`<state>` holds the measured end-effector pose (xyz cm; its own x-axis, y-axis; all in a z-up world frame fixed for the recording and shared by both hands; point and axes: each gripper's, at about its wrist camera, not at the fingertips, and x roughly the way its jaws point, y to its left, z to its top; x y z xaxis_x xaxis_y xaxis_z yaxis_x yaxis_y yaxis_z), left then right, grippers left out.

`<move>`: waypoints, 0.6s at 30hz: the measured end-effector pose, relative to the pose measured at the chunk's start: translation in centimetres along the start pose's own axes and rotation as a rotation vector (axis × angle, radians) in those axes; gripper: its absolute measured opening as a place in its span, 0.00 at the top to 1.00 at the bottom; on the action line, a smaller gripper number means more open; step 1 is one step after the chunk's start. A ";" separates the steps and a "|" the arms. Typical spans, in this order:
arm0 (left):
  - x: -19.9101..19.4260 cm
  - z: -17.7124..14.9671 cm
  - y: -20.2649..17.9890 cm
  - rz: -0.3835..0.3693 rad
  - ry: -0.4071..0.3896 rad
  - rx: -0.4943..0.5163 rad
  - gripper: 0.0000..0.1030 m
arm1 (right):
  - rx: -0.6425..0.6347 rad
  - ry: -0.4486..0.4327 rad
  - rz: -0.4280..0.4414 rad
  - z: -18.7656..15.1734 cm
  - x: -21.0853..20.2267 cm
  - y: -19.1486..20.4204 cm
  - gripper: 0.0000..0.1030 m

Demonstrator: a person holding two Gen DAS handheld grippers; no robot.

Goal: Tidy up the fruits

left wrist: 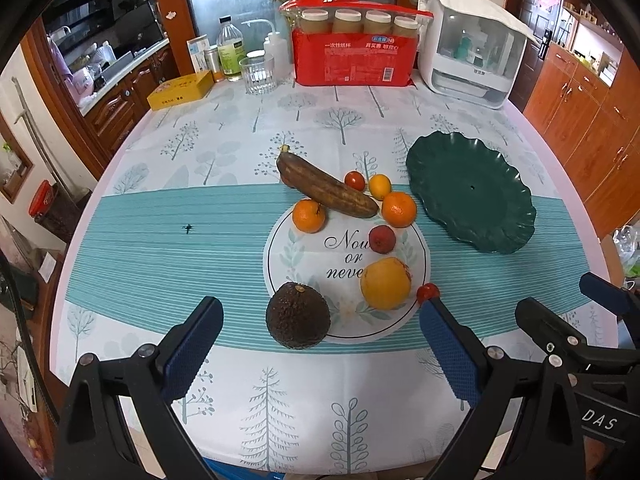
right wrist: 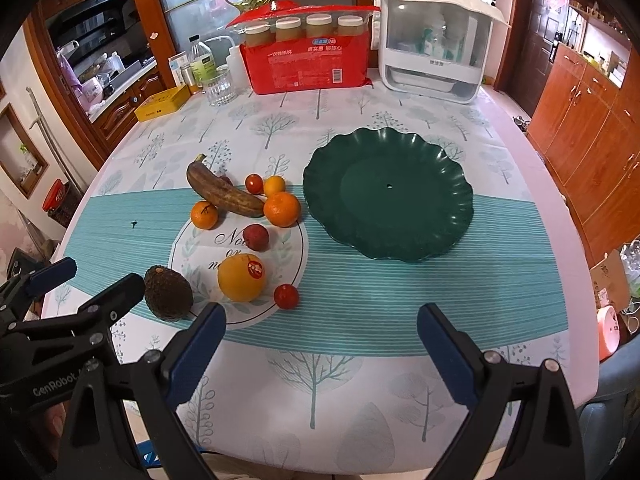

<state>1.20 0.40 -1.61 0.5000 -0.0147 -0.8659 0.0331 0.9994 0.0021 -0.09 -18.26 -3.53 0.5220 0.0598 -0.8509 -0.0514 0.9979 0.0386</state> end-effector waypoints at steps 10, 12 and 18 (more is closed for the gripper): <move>2.8 0.7 1.8 -0.066 0.055 -0.046 0.05 | -0.021 0.042 0.030 0.7 2.0 0.5 0.07; 3.4 0.8 2.0 -0.065 0.064 -0.044 0.05 | -0.023 0.046 0.029 0.8 2.2 0.6 0.08; 4.3 0.9 2.3 -0.068 0.077 -0.038 0.05 | -0.023 0.063 0.026 1.1 3.0 0.8 0.08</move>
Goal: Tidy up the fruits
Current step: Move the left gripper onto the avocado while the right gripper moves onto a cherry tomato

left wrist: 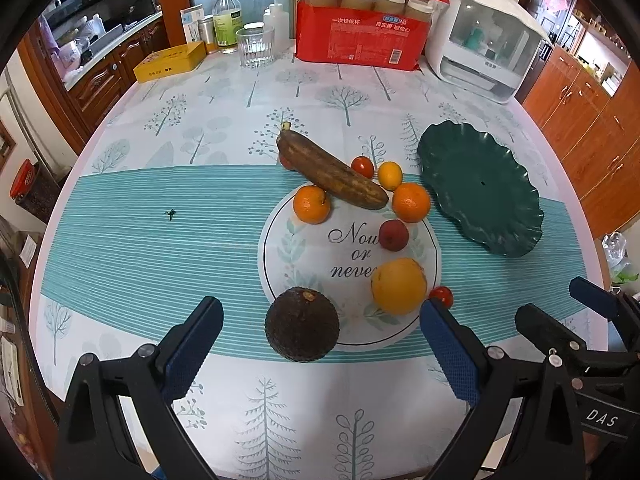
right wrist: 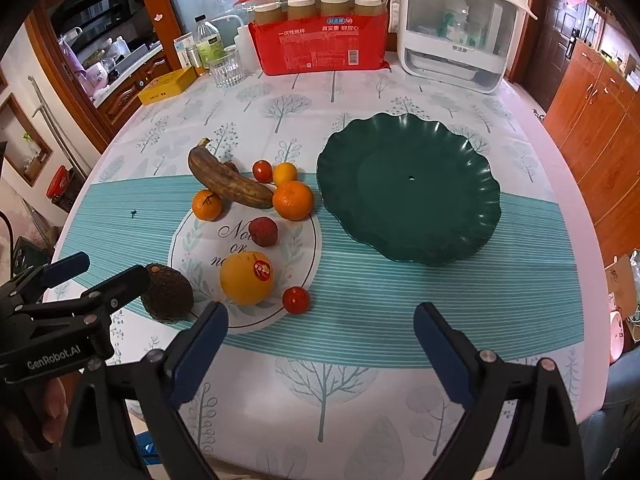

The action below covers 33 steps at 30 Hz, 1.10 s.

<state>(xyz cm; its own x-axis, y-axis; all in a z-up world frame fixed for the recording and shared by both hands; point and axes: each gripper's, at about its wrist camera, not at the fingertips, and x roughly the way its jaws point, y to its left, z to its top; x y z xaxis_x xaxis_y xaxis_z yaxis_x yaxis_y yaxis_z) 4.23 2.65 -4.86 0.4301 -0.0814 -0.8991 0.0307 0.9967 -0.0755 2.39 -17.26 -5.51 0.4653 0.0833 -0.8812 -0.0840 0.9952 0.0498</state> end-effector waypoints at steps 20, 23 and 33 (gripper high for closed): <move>4.6 -1.9 4.1 0.012 0.114 -0.011 0.05 | -0.031 0.115 0.041 -0.3 5.1 -1.1 0.22; 5.7 -2.2 4.2 -0.015 0.139 -0.018 0.05 | -0.024 0.133 0.058 -0.7 6.0 -1.5 0.28; 8.7 -2.1 3.6 -0.086 0.170 -0.021 0.08 | -0.056 0.160 0.102 -1.4 9.1 -0.5 0.43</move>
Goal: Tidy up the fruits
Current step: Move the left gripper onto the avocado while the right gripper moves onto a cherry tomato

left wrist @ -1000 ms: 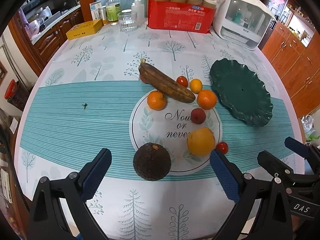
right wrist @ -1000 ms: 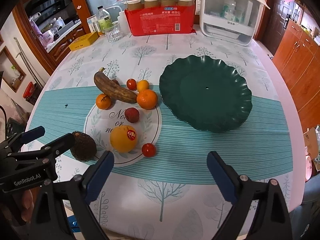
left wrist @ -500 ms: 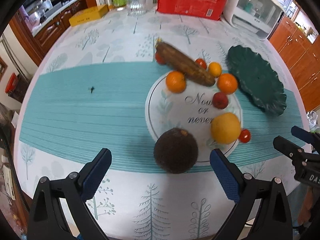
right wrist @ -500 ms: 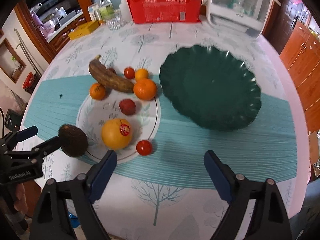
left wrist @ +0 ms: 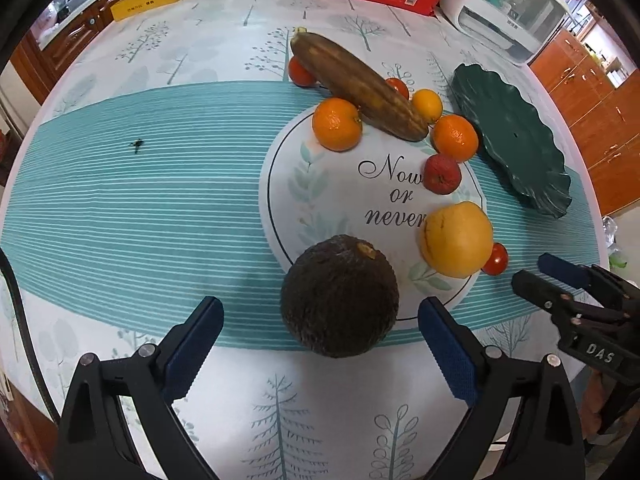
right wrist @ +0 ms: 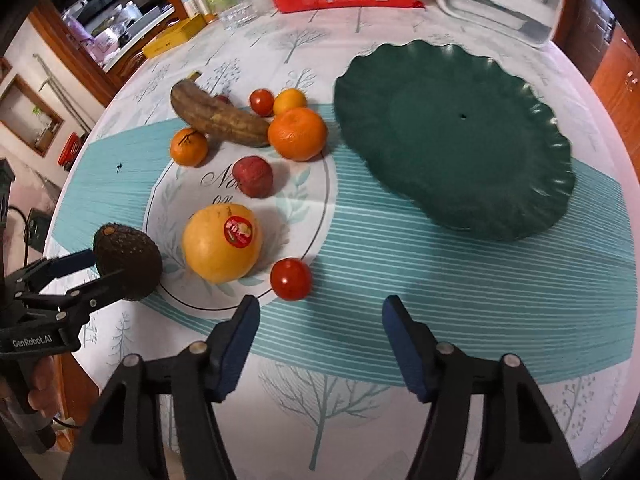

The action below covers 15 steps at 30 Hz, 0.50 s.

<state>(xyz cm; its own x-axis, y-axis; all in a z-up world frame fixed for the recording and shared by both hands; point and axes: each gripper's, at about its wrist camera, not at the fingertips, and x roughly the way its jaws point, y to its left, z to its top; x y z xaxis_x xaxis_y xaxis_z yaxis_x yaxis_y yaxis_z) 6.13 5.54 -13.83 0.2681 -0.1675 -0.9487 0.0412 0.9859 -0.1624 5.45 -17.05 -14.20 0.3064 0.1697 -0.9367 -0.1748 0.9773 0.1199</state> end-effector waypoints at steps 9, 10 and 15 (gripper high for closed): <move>1.8 0.4 0.6 -0.052 0.026 -0.044 0.13 | -0.006 0.026 0.032 0.4 2.2 0.2 0.57; 2.0 0.5 0.6 -0.050 0.028 -0.043 0.14 | -0.007 0.027 0.037 0.4 2.3 0.2 0.58; 2.4 0.5 0.2 -0.063 0.047 -0.037 0.22 | -0.022 0.021 0.044 0.5 2.5 0.5 0.62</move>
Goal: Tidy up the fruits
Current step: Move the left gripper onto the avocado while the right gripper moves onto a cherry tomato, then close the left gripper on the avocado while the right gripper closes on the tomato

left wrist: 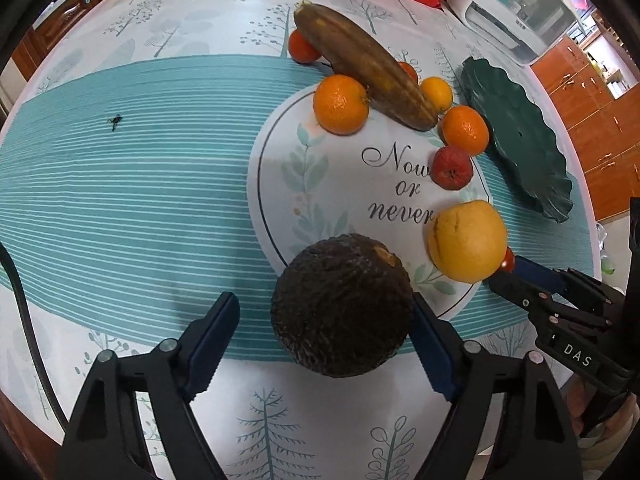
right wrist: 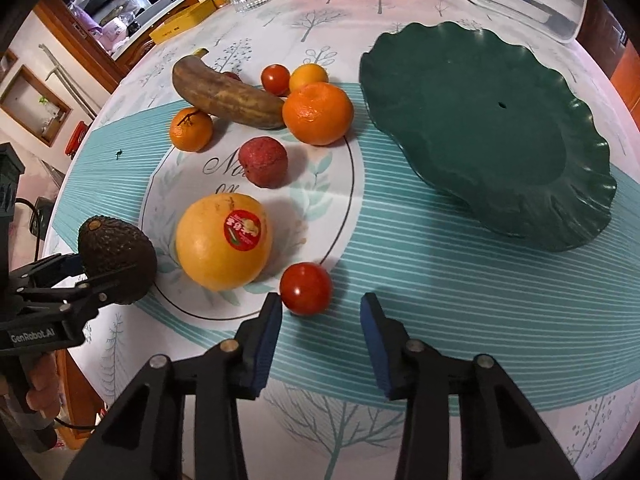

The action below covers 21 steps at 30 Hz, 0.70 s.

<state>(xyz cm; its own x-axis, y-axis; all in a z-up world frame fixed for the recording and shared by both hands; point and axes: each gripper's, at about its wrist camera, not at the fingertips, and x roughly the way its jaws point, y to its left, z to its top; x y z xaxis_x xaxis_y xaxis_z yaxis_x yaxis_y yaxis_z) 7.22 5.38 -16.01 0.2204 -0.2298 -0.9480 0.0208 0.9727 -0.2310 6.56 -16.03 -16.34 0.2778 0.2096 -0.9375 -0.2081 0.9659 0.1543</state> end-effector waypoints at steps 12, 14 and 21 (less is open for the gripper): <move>0.3 0.0 -0.5 0.001 0.007 0.028 0.42 | -0.016 -0.018 -0.005 0.1 0.2 0.7 0.75; 0.2 0.0 -0.7 0.012 0.008 0.036 0.42 | -0.014 -0.017 -0.003 0.0 0.2 0.7 0.75; -0.2 -0.4 -0.8 0.034 0.023 0.026 0.42 | -0.007 -0.042 -0.002 0.0 -0.8 0.6 0.75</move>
<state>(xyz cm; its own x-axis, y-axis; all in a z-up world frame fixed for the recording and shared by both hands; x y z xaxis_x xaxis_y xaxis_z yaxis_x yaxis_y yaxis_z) 6.76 4.63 -15.75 0.1992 -0.1968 -0.9600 0.0391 0.9805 -0.1928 6.20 -15.66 -15.50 0.3172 0.2136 -0.9240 -0.2136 0.9654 0.1499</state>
